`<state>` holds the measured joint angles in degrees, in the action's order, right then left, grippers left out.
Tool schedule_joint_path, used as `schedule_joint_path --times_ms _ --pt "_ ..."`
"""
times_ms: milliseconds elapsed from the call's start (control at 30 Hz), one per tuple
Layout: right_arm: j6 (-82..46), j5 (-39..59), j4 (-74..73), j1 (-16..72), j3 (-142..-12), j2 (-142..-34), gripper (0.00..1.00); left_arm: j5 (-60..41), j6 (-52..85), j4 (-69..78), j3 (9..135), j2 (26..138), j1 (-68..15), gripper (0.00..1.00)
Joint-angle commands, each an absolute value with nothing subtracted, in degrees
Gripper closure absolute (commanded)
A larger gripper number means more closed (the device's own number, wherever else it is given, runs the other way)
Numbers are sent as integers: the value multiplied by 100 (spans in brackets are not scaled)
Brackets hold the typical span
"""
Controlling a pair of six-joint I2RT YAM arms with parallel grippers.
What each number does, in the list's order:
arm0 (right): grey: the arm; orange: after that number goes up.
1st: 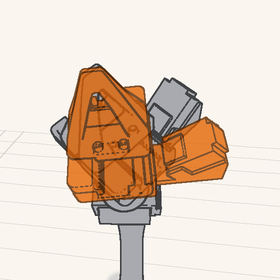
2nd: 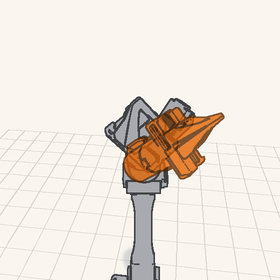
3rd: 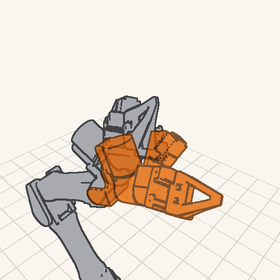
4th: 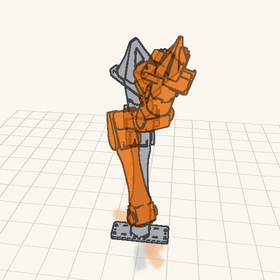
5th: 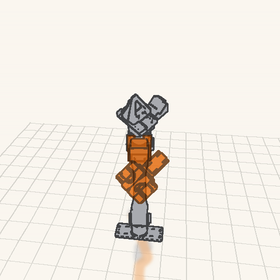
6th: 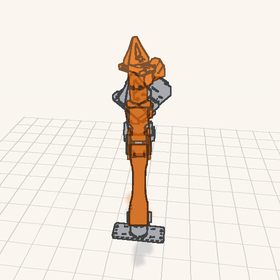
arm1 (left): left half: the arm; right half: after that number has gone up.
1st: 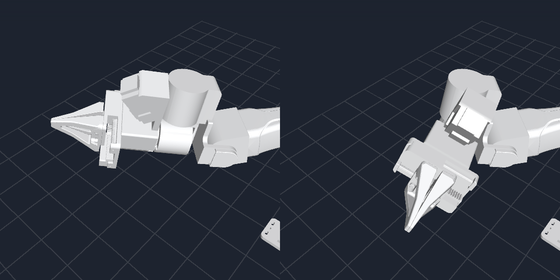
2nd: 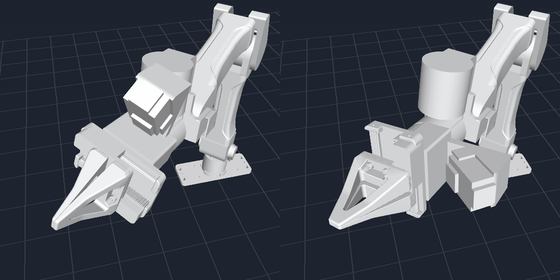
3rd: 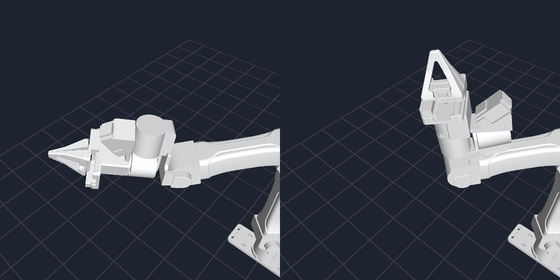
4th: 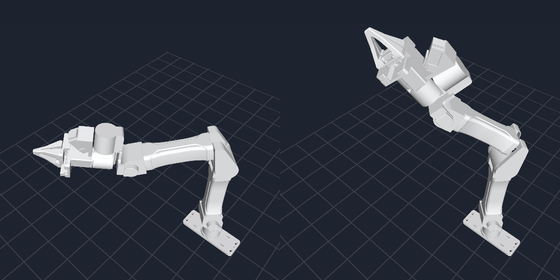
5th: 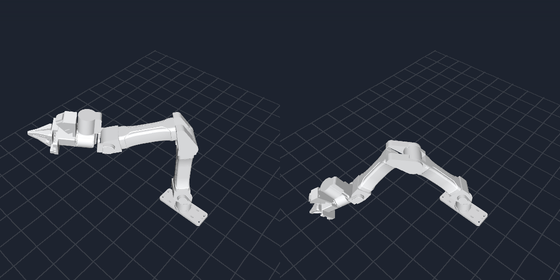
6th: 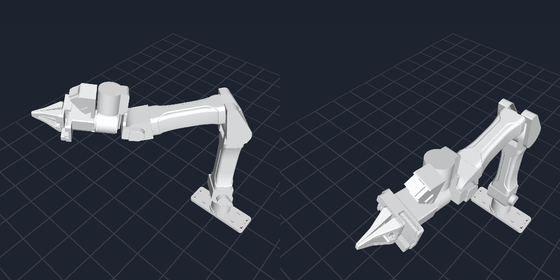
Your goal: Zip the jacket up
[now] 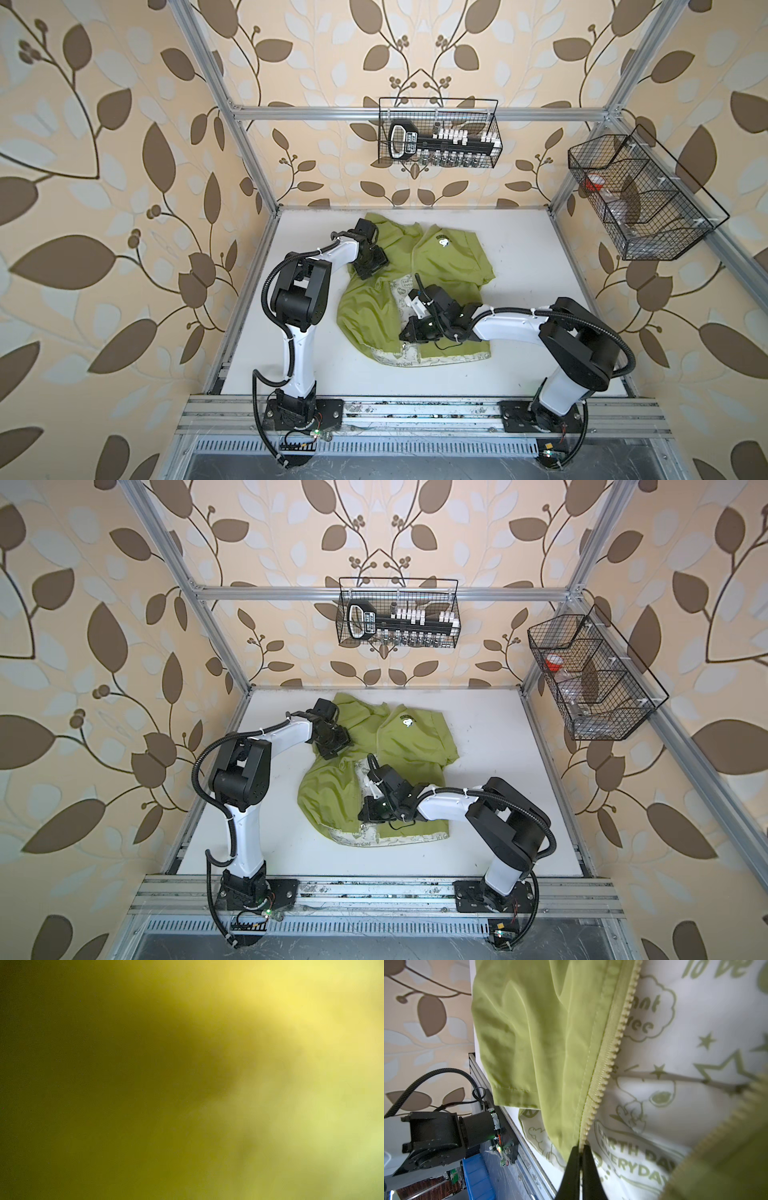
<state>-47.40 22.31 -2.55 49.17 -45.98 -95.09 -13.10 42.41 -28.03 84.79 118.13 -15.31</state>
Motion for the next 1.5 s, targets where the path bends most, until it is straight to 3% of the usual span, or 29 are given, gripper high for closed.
schedule_joint_path --times_ms 0,300,533,833,867,900,1033,1167,1233,1367,1400,1467 --pt "-4938 2090 -207 5000 -4411 -9051 100 -1313 4357 -2687 8871 11662 -1392 29" --pt "-5118 1835 -136 5189 -4159 -8519 100 -1519 4451 -2869 9483 12120 -1339 30" --pt "-5084 1863 -554 5140 -4197 -9349 100 -1607 4247 -2985 9614 11929 -1336 28" --pt "-5023 1881 -759 4766 -4552 -9972 100 -1082 3902 -2534 8392 9295 -1332 16" --pt "-4997 1876 -712 4764 -4589 -9946 100 -1072 3912 -2320 8060 8826 -1333 13" --pt "-4955 1852 -652 4763 -4628 -9912 100 -1020 3927 -2128 7732 8347 -1331 1" --pt "-4812 1846 -437 4781 -4735 -9829 100 -669 4020 -1680 6627 6698 -1340 1" --pt "-4755 1863 -370 4772 -4763 -9781 100 -68 4343 -2427 6127 5666 -1335 1" --pt "-4763 1875 -387 4780 -4770 -9765 100 -245 4505 -2868 5965 5408 -1334 1" --pt "-4733 1855 -346 4807 -4794 -9731 100 -1558 4664 -3144 5304 5052 -1339 2" --pt "-4716 1847 -350 4816 -4798 -9703 99 -1873 4812 -2912 4953 4927 -1346 10" --pt "-4656 1771 -286 4834 -4790 -9628 90 -2000 5132 -2554 4274 4505 -1360 11"
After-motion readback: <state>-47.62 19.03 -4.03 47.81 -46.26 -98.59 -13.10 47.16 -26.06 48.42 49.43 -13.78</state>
